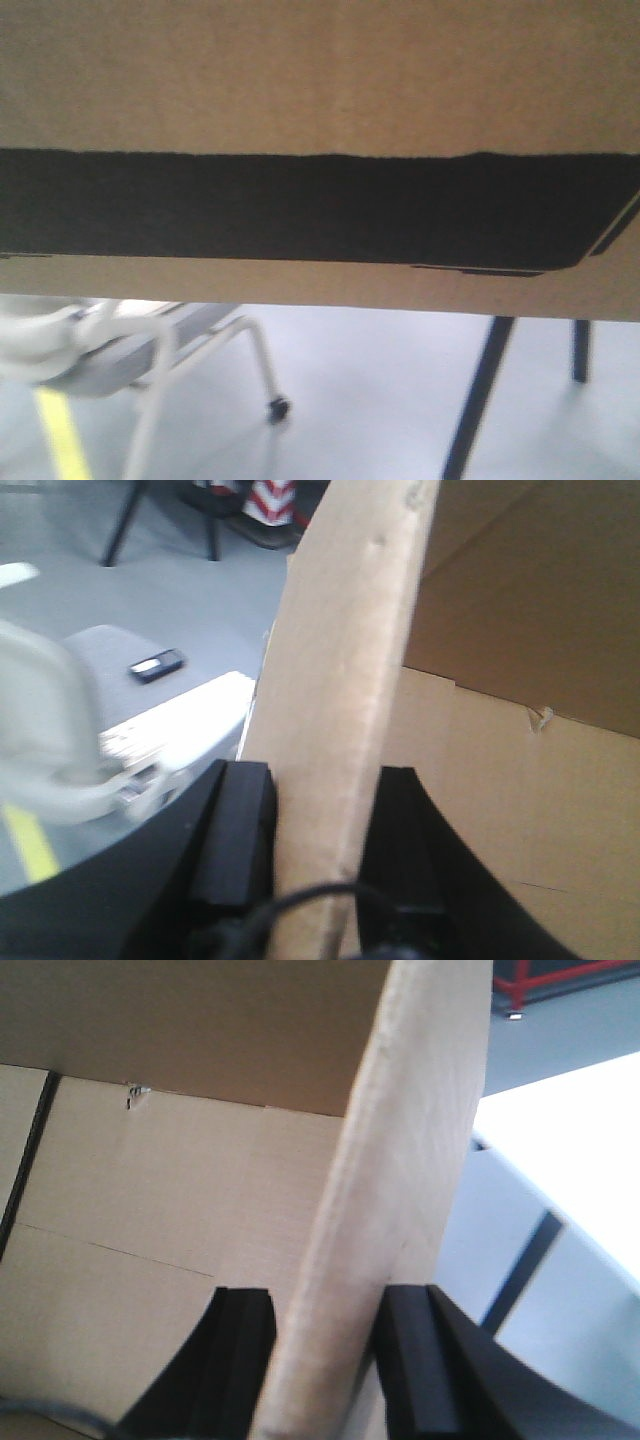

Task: Grab box from left shelf to table start
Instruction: 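Carry the box with both grippers toward the white table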

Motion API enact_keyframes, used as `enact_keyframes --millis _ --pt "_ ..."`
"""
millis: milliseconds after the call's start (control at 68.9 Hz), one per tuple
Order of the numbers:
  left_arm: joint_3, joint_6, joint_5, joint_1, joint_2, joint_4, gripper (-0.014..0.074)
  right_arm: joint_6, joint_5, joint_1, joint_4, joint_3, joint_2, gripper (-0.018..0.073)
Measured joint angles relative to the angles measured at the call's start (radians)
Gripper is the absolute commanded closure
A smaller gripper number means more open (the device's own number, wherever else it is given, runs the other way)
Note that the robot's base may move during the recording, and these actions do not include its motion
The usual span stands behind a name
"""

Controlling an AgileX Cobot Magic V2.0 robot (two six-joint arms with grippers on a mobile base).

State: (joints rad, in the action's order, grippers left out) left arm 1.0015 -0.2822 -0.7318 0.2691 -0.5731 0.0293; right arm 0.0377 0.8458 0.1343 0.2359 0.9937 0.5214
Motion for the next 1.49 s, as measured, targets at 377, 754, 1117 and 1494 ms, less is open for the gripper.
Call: enact_keyframes --millis 377,754,1117,1494 --pt "0.000 0.000 0.000 0.000 0.000 0.000 0.0700 0.000 0.000 0.000 0.000 0.000 0.000 0.0503" --pt "0.000 0.000 0.000 0.000 0.000 0.000 0.0700 0.000 0.000 0.000 0.000 0.000 0.000 0.0503" --pt "0.000 0.000 0.000 0.000 0.000 0.000 0.0700 0.000 0.000 0.000 0.000 0.000 0.000 0.0503" --pt "0.000 0.000 0.000 0.000 0.000 0.002 0.0700 0.000 0.000 0.000 0.000 0.000 0.000 0.0503"
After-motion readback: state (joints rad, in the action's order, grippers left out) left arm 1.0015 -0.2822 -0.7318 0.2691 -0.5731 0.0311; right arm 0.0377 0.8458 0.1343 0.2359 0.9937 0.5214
